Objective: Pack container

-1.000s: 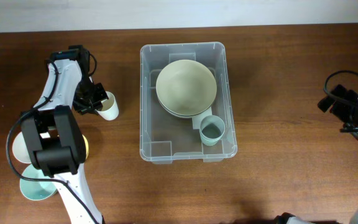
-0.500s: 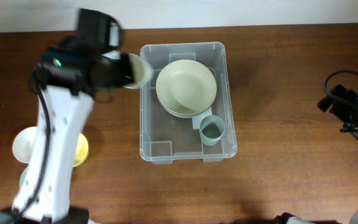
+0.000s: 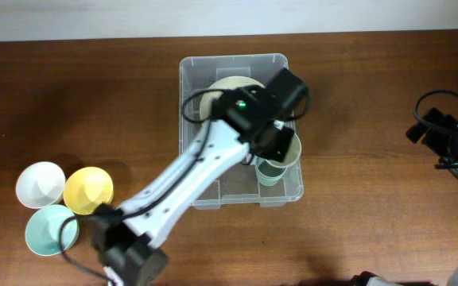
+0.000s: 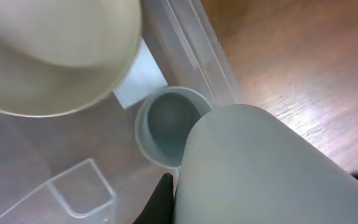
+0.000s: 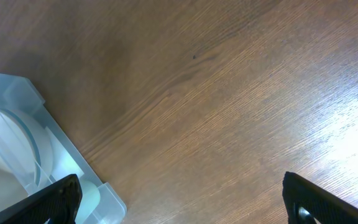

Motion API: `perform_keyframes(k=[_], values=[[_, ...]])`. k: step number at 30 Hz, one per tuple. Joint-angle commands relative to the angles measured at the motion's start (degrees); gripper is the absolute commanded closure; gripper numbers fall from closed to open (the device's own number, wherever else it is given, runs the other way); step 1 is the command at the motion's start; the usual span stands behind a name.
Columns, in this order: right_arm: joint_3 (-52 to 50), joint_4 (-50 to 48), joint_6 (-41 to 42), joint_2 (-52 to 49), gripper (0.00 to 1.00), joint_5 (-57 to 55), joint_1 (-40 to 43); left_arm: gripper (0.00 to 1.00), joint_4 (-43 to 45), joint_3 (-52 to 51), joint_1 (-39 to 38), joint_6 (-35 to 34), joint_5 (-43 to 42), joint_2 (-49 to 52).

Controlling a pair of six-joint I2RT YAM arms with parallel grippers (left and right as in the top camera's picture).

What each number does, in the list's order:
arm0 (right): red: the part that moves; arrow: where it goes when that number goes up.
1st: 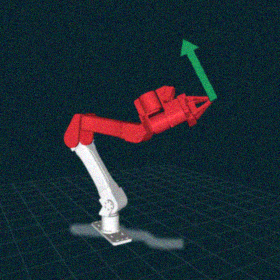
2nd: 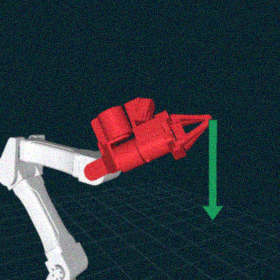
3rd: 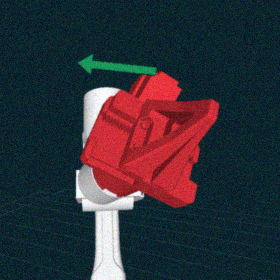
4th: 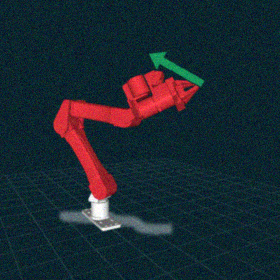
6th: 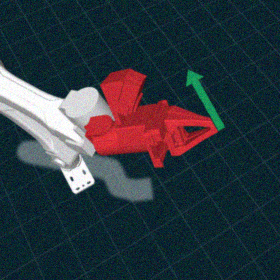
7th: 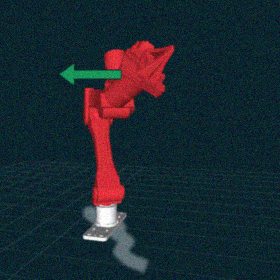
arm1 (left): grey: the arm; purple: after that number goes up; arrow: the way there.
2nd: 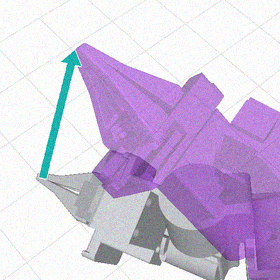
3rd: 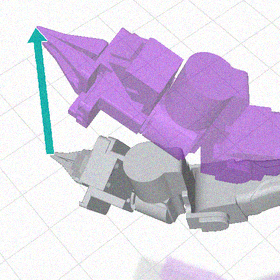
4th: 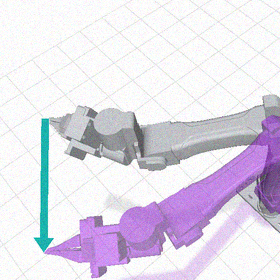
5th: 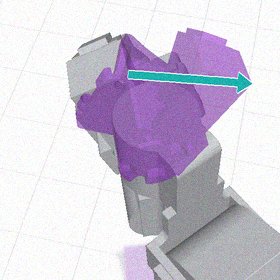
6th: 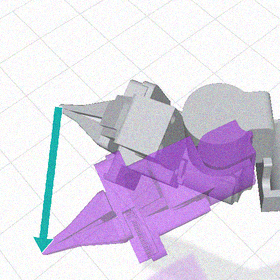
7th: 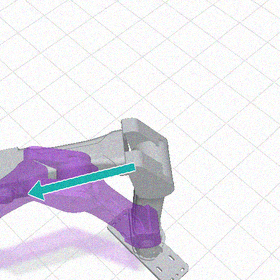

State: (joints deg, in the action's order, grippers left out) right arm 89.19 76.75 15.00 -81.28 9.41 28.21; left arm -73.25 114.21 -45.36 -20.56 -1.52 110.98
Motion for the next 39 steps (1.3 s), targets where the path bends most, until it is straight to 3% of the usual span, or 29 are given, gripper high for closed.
perform_keyframes(k=[1,12,18,23,27,29,32,35,39], values=[[0.15,0.17,0.07,0.13,0.01,0.55,0.26,1.00,-0.74,-0.33,0.00,0.87,0.24,2.75],[0.15,0.15,0.04,0.13,0.01,0.52,0.26,0.99,-2.25,-0.33,0.04,0.87,3.89,3.02],[0.15,0.15,0.04,0.13,0.01,0.52,0.26,0.59,-2.40,-0.33,0.20,0.87,3.89,3.02],[0.15,0.17,-0.15,0.13,0.01,0.50,0.26,0.58,-2.56,-0.31,0.35,0.87,5.07,3.02],[0.15,0.17,-0.15,0.13,0.01,0.52,0.26,0.58,-6.34,2.21,3.45,-1.27,10.88,2.05],[0.15,0.15,-0.15,0.13,0.01,0.52,0.26,0.58,-10.75,5.20,9.16,-4.00,13.84,0.02],[0.15,0.15,-0.15,0.13,0.01,0.52,0.26,0.58,-15.47,6.38,24.55,-9.33,13.60,-6.82],[0.15,0.17,-0.15,0.13,0.01,0.52,0.26,0.58,-19.17,5.40,43.39,-10.29,12.94,-11.28],[0.15,0.17,-0.13,0.13,0.01,0.52,0.26,0.50,-18.67,-0.63,55.69,-11.76,10.23,-11.61]])
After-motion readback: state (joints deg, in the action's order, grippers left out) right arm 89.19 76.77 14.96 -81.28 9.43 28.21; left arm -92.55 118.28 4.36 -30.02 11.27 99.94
